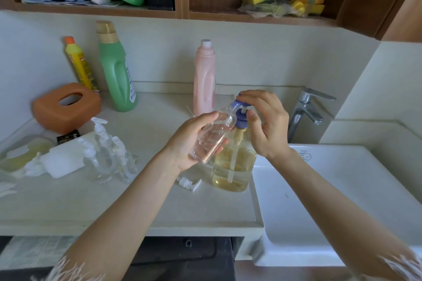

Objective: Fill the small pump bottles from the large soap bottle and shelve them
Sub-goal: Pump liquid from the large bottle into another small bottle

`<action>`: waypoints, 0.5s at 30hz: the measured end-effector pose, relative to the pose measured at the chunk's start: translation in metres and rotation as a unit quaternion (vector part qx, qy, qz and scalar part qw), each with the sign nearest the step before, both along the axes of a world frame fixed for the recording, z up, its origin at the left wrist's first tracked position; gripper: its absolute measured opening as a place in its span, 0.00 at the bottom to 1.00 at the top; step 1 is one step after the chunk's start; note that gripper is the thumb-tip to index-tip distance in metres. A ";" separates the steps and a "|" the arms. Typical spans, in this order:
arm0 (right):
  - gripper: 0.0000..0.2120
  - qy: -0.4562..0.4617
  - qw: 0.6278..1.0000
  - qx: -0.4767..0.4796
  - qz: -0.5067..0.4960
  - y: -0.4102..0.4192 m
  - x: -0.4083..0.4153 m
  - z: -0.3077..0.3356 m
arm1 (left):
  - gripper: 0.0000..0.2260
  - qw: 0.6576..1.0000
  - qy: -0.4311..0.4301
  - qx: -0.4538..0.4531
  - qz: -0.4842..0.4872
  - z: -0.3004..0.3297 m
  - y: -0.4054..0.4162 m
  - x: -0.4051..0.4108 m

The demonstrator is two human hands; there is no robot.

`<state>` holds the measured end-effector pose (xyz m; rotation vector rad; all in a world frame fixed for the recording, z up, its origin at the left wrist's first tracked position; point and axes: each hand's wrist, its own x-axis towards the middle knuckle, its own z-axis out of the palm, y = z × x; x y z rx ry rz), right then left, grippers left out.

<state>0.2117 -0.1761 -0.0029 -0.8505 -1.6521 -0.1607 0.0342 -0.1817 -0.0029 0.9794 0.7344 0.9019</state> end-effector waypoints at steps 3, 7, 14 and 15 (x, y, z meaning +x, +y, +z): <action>0.21 -0.013 1.000 0.016 0.000 0.001 -0.007 -0.014 | 0.24 1.000 -0.003 0.008 -0.009 -0.001 0.001 0.001; 0.26 0.020 0.999 0.044 -0.024 0.003 -0.018 -0.031 | 0.23 1.000 0.015 -0.002 -0.013 -0.004 0.005 0.000; 0.15 0.049 0.996 0.016 -0.070 0.005 -0.022 -0.030 | 0.23 0.999 0.040 -0.018 -0.004 -0.009 0.008 -0.004; 0.16 0.046 0.996 0.011 -0.070 0.004 -0.022 -0.029 | 0.22 0.999 0.039 -0.018 -0.003 -0.009 0.007 -0.004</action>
